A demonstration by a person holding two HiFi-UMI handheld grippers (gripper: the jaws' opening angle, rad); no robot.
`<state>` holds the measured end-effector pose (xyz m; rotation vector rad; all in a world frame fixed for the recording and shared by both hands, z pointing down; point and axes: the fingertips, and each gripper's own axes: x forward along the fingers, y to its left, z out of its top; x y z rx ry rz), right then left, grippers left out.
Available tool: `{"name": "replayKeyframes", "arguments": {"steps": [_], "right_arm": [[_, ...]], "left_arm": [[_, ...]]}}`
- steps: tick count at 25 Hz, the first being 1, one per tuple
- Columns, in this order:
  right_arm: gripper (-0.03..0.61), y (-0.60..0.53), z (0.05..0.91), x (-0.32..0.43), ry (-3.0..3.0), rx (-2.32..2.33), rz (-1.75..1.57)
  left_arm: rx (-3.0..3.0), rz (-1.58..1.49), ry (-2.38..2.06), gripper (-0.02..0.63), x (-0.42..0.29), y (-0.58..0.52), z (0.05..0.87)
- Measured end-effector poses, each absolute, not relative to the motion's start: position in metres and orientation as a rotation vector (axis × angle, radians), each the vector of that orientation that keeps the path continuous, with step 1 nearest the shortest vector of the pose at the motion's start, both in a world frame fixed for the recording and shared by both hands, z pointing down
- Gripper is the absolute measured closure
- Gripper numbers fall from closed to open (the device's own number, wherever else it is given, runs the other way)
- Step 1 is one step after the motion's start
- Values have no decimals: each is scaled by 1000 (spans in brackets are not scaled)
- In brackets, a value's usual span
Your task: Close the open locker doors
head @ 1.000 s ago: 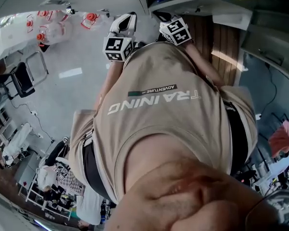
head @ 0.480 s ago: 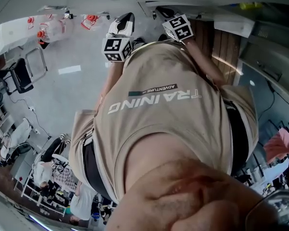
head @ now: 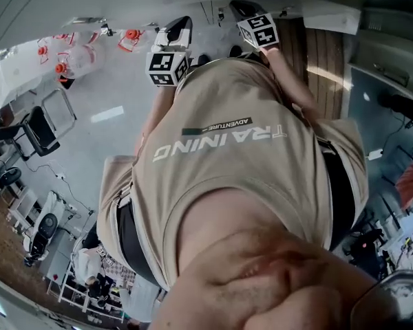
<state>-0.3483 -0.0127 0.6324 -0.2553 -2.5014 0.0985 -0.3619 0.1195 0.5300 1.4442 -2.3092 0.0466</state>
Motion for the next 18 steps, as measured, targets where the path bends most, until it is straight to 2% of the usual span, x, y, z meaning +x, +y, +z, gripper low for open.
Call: {"name": "replayKeyframes", "arguments": {"steps": [12, 18], "right_arm": [[563, -11, 646, -233, -2505, 217, 275], [563, -10, 631, -156, -2526, 435, 308]], "left_arm": [[1855, 150, -2040, 614, -326, 103, 565], [2024, 196, -1916, 614, -276, 83, 577]]}}
